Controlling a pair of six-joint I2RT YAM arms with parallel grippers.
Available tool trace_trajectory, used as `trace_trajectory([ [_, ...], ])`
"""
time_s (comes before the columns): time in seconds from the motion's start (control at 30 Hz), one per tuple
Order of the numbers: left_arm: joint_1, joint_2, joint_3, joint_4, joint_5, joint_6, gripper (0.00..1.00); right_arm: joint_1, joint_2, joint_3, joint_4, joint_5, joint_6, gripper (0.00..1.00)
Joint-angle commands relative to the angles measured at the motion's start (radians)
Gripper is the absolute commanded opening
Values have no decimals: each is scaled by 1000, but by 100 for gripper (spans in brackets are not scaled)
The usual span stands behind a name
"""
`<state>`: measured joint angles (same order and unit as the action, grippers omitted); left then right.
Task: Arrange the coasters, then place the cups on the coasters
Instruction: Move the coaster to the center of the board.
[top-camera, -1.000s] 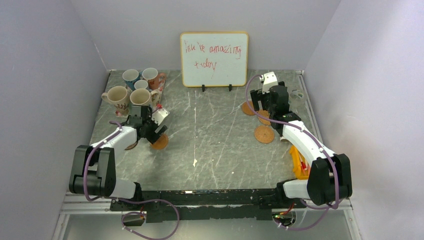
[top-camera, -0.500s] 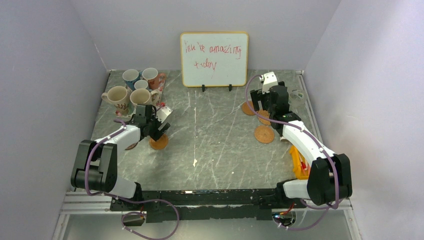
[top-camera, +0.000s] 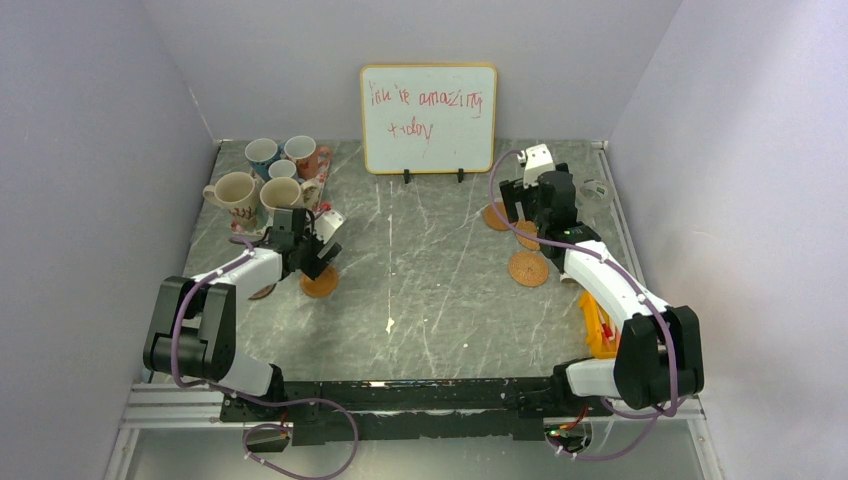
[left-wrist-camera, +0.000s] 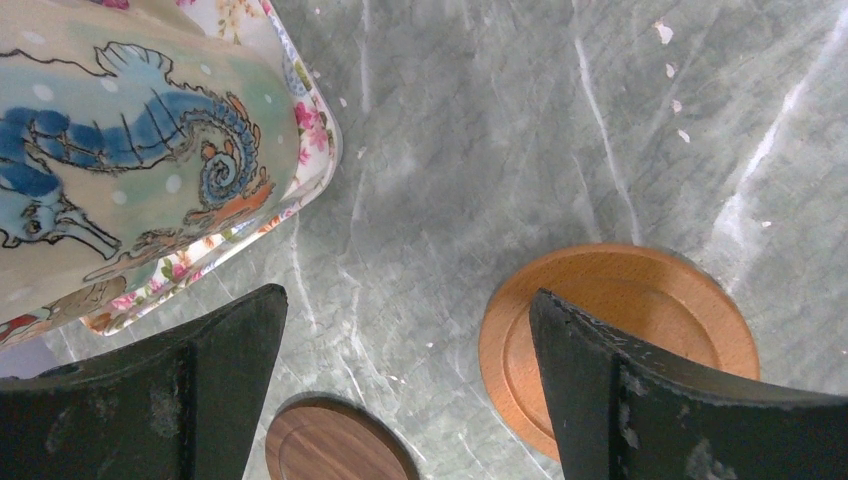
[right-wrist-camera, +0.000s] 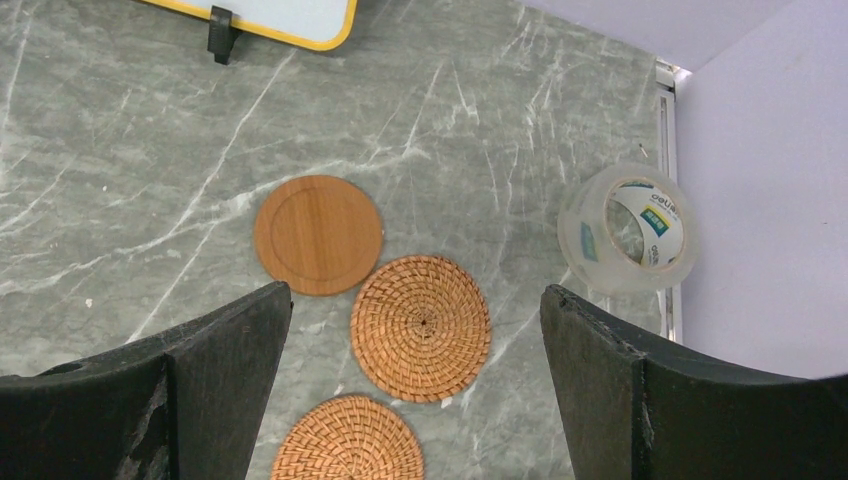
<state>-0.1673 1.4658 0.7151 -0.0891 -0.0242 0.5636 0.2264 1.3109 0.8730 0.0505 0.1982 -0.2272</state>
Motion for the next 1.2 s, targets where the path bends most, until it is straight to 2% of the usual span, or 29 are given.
trace_trajectory([
  [0.0,-5,-51,26,-17,-3,-7,96,5,17,9,17,9,-9,98],
  [0.23,-5,-183,44,-90,13,-10,96,15,90,38,29,53,-33,100],
  [0.37,0,-271,25,-125,25,-18,96,19,193,147,-30,35,-40,100],
  [0.57,3,-391,-46,-155,75,-27,96,16,432,367,-119,44,-24,100],
  [0.7,10,-476,-110,-130,101,-37,96,18,535,434,-151,12,4,100],
  [0.87,15,-533,-167,-91,162,-83,96,28,588,413,-120,12,4,100],
  [1.17,15,-550,-217,-38,145,-108,96,42,656,392,-95,45,0,100],
])
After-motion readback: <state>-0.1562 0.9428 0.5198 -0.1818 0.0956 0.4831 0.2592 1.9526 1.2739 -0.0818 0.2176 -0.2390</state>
